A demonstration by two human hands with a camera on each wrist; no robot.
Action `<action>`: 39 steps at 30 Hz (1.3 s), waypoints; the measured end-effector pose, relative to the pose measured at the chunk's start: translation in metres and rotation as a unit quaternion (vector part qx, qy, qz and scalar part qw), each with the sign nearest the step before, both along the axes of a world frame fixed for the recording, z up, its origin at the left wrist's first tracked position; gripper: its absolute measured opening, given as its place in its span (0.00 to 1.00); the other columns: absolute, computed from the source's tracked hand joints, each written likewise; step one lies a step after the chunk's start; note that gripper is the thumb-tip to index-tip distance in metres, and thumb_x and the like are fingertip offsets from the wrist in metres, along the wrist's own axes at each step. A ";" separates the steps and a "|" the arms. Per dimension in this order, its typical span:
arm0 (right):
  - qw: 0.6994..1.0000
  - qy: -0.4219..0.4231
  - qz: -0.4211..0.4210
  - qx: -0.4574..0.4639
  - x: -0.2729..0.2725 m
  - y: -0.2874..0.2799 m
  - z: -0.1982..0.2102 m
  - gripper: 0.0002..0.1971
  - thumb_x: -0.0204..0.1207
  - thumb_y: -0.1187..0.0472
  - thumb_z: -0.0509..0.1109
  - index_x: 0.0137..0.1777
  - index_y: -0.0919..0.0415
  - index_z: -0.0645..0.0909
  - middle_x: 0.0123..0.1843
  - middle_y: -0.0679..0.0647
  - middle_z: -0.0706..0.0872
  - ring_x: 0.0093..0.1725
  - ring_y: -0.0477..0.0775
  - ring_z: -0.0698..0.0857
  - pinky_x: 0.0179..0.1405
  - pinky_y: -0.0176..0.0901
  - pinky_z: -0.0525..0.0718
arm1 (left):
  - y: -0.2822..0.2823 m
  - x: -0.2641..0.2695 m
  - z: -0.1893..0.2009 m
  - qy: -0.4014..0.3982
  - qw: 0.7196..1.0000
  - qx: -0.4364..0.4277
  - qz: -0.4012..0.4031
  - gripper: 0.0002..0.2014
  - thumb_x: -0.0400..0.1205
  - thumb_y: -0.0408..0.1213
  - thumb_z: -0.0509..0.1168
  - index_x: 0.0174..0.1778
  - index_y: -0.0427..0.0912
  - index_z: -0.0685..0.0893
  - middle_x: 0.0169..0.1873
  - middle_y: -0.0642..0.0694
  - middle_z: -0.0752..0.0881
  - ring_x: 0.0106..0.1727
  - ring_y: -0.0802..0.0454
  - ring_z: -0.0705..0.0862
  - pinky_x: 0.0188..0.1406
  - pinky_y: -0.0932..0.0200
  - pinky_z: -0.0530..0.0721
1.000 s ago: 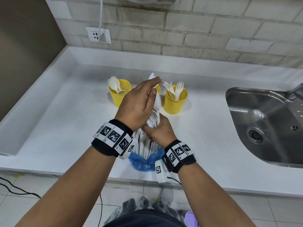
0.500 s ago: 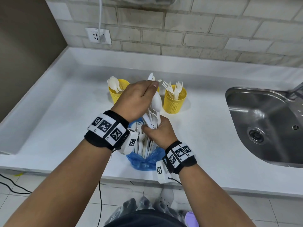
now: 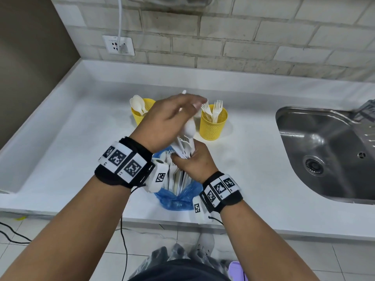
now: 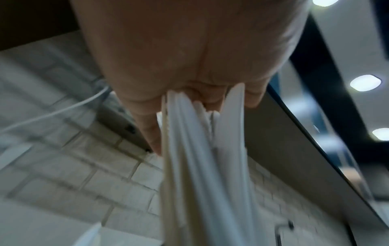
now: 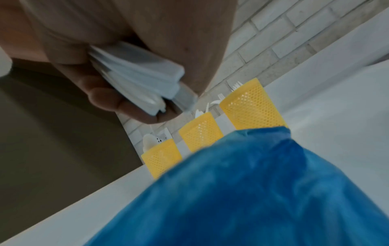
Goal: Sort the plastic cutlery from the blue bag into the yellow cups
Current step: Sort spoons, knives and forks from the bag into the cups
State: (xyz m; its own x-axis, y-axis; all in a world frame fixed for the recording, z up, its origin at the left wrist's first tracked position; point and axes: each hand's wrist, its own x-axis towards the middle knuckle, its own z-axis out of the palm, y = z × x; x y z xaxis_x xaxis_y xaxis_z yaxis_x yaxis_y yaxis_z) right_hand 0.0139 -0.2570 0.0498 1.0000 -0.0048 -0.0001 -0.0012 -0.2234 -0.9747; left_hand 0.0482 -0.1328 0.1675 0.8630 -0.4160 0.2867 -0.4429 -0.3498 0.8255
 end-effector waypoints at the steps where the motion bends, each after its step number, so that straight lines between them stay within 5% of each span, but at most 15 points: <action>1: 1.000 0.000 -0.001 -0.003 0.001 -0.001 0.002 0.06 0.68 0.59 0.78 0.39 0.51 0.83 0.32 0.43 0.87 0.32 0.46 0.85 0.38 0.47 0.85 | -0.001 -0.001 0.000 -0.049 0.996 0.071 -0.010 0.18 0.89 0.50 0.58 0.67 0.50 0.88 0.63 0.57 0.89 0.66 0.62 0.85 0.69 0.54 0.80; 3: 1.000 0.001 -0.003 0.002 0.002 -0.001 0.006 0.08 0.68 0.60 0.79 0.39 0.49 0.83 0.35 0.44 0.89 0.34 0.46 0.87 0.39 0.45 0.84 | 0.000 -0.003 0.003 -0.108 0.980 0.167 -0.020 0.21 0.87 0.55 0.58 0.69 0.52 0.87 0.63 0.57 0.89 0.64 0.61 0.85 0.66 0.54 0.82; 5: 1.000 -0.015 -0.002 0.010 0.001 0.000 0.009 0.07 0.68 0.61 0.79 0.42 0.51 0.85 0.37 0.47 0.91 0.36 0.47 0.88 0.40 0.46 0.85 | 0.003 -0.001 0.008 -0.086 0.986 0.141 -0.025 0.22 0.88 0.55 0.56 0.73 0.51 0.85 0.68 0.56 0.87 0.68 0.63 0.82 0.70 0.60 0.78; 9: 0.998 -0.038 -0.016 0.045 0.002 -0.001 0.024 0.10 0.71 0.68 0.78 0.45 0.52 0.85 0.36 0.44 0.91 0.35 0.46 0.87 0.38 0.43 0.85 | 0.009 0.000 0.002 0.010 0.986 -0.156 0.048 0.24 0.90 0.55 0.51 0.76 0.51 0.80 0.73 0.55 0.83 0.76 0.61 0.78 0.78 0.59 0.72; 12: 0.994 -0.057 -0.042 0.082 0.007 -0.003 0.041 0.07 0.71 0.66 0.80 0.42 0.57 0.83 0.29 0.41 0.86 0.29 0.44 0.84 0.35 0.40 0.83 | 0.013 0.002 -0.020 0.221 0.889 -0.375 0.140 0.29 0.92 0.58 0.46 0.74 0.44 0.81 0.65 0.46 0.88 0.64 0.51 0.88 0.69 0.50 0.81; 15: 0.979 -0.116 -0.064 0.153 0.008 0.002 0.059 0.09 0.70 0.66 0.80 0.47 0.67 0.86 0.37 0.49 0.90 0.36 0.50 0.88 0.41 0.46 0.87 | 0.016 0.000 -0.055 0.442 0.784 -0.422 0.111 0.35 0.89 0.64 0.50 0.67 0.34 0.82 0.53 0.38 0.87 0.49 0.43 0.88 0.54 0.49 0.85; 19: 0.961 -0.144 -0.053 0.231 0.006 0.018 0.066 0.07 0.70 0.72 0.79 0.41 0.60 0.85 0.36 0.63 0.88 0.36 0.58 0.87 0.44 0.51 0.88 | 0.010 -0.005 -0.075 0.547 0.684 -0.478 0.057 0.27 0.89 0.56 0.55 0.71 0.38 0.83 0.73 0.46 0.80 0.72 0.44 0.79 0.77 0.45 0.71; 22: 0.962 -0.115 -0.046 0.244 0.002 0.029 0.055 0.11 0.69 0.70 0.81 0.44 0.53 0.88 0.40 0.60 0.90 0.39 0.58 0.89 0.48 0.51 0.89 | 0.008 0.000 -0.077 0.563 0.653 -0.505 0.040 0.24 0.89 0.45 0.56 0.81 0.42 0.76 0.78 0.41 0.78 0.78 0.41 0.79 0.82 0.43 0.69; 25: 0.964 -0.093 -0.068 0.239 -0.001 0.033 0.046 0.09 0.68 0.66 0.83 0.46 0.57 0.88 0.41 0.60 0.91 0.43 0.59 0.90 0.51 0.55 0.89 | 0.010 0.004 -0.083 0.593 0.619 -0.512 0.050 0.30 0.85 0.44 0.62 0.85 0.43 0.70 0.82 0.51 0.69 0.80 0.41 0.76 0.81 0.43 0.70; 27: 0.967 -0.088 -0.073 0.227 -0.001 0.034 0.045 0.09 0.70 0.68 0.80 0.39 0.53 0.88 0.34 0.59 0.90 0.36 0.59 0.88 0.45 0.53 0.88 | 0.010 0.003 -0.081 0.584 0.634 -0.501 0.076 0.23 0.84 0.45 0.64 0.75 0.43 0.77 0.64 0.46 0.76 0.64 0.45 0.89 0.66 0.48 0.84; 29: 0.971 -0.084 -0.092 0.205 0.001 0.036 0.046 0.08 0.71 0.69 0.78 0.36 0.55 0.86 0.31 0.59 0.88 0.32 0.58 0.87 0.40 0.49 0.87 | 0.010 -0.003 -0.077 0.557 0.672 -0.483 0.072 0.20 0.83 0.52 0.64 0.66 0.44 0.78 0.41 0.44 0.74 0.47 0.50 0.88 0.56 0.54 0.87; 32: 0.967 -0.090 -0.122 0.203 0.002 0.037 0.049 0.07 0.69 0.68 0.78 0.46 0.67 0.87 0.39 0.59 0.92 0.39 0.57 0.91 0.44 0.52 0.90 | 0.008 -0.014 -0.062 0.445 0.785 -0.429 0.041 0.32 0.82 0.59 0.64 0.73 0.38 0.82 0.66 0.40 0.85 0.72 0.43 0.82 0.75 0.46 0.76; 35: 0.978 -0.081 -0.131 0.140 0.004 0.032 0.053 0.13 0.73 0.72 0.78 0.56 0.64 0.86 0.45 0.49 0.92 0.45 0.47 0.90 0.49 0.44 0.90 | 0.008 -0.023 -0.046 0.260 0.917 -0.301 0.024 0.22 0.82 0.48 0.69 0.71 0.43 0.83 0.67 0.40 0.87 0.72 0.41 0.84 0.73 0.45 0.79; 37: 0.988 -0.077 -0.121 0.059 0.003 0.031 0.047 0.15 0.77 0.77 0.74 0.62 0.65 0.84 0.44 0.40 0.84 0.42 0.42 0.85 0.44 0.29 0.84 | 0.007 -0.027 -0.041 0.186 0.960 -0.203 0.043 0.22 0.75 0.41 0.80 0.64 0.43 0.86 0.58 0.47 0.92 0.63 0.52 0.89 0.65 0.54 0.85; 39: 0.990 -0.075 -0.123 0.008 0.001 0.034 0.042 0.13 0.80 0.74 0.72 0.64 0.69 0.84 0.45 0.42 0.84 0.47 0.45 0.86 0.44 0.28 0.81 | 0.003 -0.027 -0.042 0.167 0.960 -0.198 0.110 0.15 0.74 0.36 0.83 0.55 0.43 0.91 0.50 0.50 0.94 0.55 0.57 0.92 0.58 0.60 0.87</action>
State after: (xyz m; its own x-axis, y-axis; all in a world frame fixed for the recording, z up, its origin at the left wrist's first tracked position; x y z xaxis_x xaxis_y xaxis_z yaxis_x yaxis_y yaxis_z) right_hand 0.0154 -0.2233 0.0915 0.9572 -0.2493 0.1469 0.0919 -0.2198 -0.9712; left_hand 0.0212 -0.1303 0.1252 0.9886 -0.1290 0.0775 -0.0824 -0.0332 0.9960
